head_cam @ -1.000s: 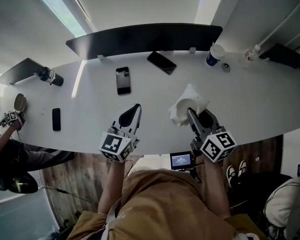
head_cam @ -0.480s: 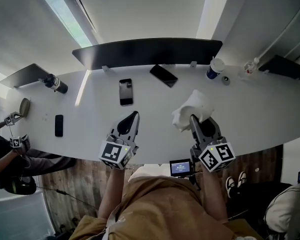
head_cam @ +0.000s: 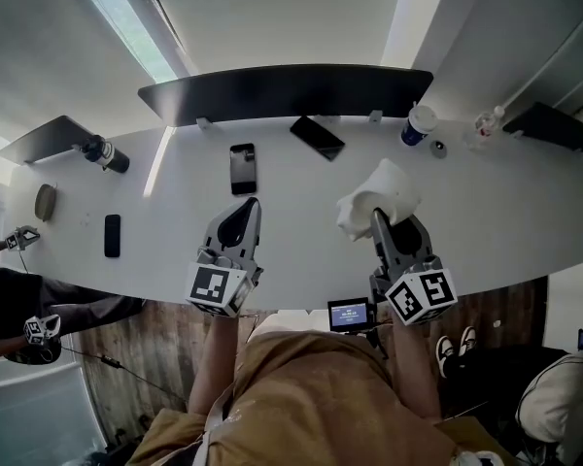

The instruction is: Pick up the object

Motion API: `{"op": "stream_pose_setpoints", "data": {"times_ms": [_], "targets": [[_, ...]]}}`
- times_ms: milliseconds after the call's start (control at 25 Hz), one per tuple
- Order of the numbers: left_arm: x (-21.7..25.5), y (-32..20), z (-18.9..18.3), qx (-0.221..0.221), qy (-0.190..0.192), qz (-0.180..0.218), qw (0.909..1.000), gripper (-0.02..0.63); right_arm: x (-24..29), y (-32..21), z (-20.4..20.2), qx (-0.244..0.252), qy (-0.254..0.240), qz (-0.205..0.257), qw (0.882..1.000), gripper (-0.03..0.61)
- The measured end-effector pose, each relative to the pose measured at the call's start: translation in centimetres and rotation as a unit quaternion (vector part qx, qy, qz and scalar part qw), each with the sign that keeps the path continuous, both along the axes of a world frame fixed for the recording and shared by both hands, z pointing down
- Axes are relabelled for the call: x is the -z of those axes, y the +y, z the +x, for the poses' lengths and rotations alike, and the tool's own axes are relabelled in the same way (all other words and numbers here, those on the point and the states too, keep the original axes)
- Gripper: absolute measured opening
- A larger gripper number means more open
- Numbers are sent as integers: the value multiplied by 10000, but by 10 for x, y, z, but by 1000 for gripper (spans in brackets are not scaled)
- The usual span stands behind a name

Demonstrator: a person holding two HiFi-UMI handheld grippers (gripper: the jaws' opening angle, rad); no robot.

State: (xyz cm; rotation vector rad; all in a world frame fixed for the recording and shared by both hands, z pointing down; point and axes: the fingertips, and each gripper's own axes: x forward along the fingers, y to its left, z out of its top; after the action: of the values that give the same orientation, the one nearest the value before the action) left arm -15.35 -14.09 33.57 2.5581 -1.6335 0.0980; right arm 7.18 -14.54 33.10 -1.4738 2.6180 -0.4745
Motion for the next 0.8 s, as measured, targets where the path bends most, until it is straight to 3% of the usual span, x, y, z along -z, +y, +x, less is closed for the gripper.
{"op": "stream_pose_setpoints", "data": {"times_ms": [800], "targets": [[-2,0,0,-19,183,-68,9998,5,0,2,1,-80,-52,18,10000,146]]}}
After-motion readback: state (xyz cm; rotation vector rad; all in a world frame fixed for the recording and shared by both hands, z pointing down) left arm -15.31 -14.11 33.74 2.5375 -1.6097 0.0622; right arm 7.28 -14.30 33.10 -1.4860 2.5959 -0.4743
